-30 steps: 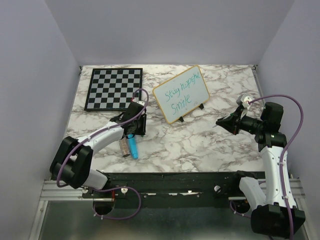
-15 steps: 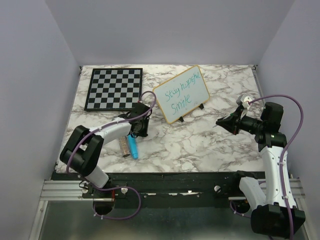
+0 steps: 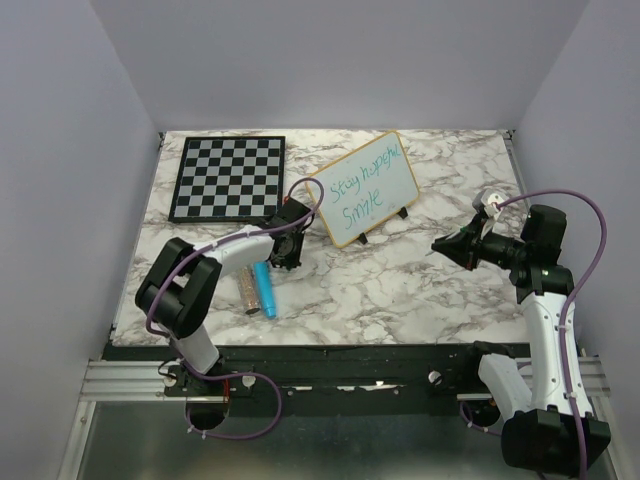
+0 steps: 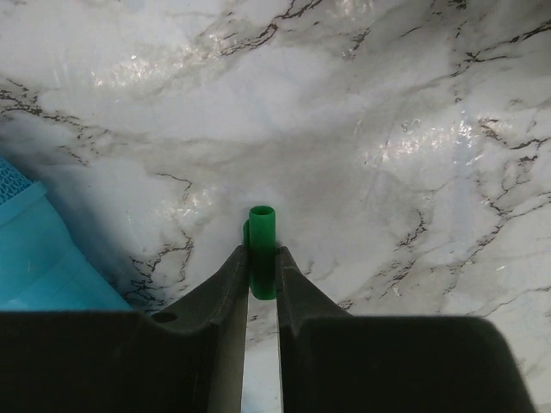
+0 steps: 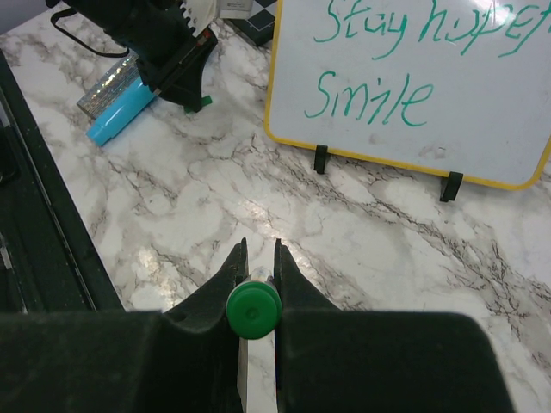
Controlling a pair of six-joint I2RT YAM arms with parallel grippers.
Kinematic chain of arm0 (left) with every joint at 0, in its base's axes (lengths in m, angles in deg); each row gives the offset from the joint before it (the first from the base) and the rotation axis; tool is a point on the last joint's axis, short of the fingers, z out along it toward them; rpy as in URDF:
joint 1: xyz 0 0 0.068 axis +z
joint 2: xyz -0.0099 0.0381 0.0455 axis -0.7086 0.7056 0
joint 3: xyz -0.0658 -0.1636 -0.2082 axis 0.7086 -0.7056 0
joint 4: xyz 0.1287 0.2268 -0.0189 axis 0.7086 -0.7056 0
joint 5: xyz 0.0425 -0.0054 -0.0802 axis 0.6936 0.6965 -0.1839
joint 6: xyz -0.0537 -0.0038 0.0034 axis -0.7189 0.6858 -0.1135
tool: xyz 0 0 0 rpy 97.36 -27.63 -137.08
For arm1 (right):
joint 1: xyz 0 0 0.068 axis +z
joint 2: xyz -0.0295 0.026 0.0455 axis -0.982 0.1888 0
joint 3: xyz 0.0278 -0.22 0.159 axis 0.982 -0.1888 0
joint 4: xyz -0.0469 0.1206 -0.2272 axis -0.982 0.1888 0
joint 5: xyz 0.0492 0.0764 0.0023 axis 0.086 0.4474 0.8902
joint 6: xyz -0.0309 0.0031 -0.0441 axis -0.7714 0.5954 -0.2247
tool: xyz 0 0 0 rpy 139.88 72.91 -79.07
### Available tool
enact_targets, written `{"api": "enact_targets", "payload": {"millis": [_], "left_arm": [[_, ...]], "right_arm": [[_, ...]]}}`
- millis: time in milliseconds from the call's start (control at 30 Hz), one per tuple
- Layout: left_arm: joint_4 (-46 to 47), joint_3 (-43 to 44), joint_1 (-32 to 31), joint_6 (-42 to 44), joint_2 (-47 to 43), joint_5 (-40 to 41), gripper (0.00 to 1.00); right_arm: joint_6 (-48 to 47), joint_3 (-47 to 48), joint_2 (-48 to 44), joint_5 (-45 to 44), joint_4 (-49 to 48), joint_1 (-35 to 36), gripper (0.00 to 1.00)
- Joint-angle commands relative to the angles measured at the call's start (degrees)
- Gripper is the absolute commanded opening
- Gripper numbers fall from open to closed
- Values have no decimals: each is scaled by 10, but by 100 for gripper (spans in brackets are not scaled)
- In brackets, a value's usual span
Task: Write a sentence on the whiteboard
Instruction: Pick up the pen cap from the center of the board, then insert the whiteboard marker without the cap into the pen cap.
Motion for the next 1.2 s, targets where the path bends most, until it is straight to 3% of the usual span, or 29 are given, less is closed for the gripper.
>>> {"api": "enact_targets", "payload": {"millis": [0,167,500,600,833,1000,1167], "left_arm": [[-43,16,-10,0,38,24,21],[-46,14,-36,0,42,23,7],[60,-83,-123,-31,8,-24,0],[92,-90,-147,-35,3,-21,0],[187,-88,-218,-3,34,-23,0],[300,-108,-252,25,60,-26,0],[336,-113,-263,51,76,-29,0]], "right_arm": [[-5,-1,-5,17,17,-4,1],[-6,-3,-5,18,18,-4,1],[5,-13,84,91,38,-4,1],[58,-23,110,99,-7,-3,1],[331,-90,154,-15,-200,31,0],[387,-101,204,-71,-241,77,1],[434,-89,280,-101,-261,96,1]]}}
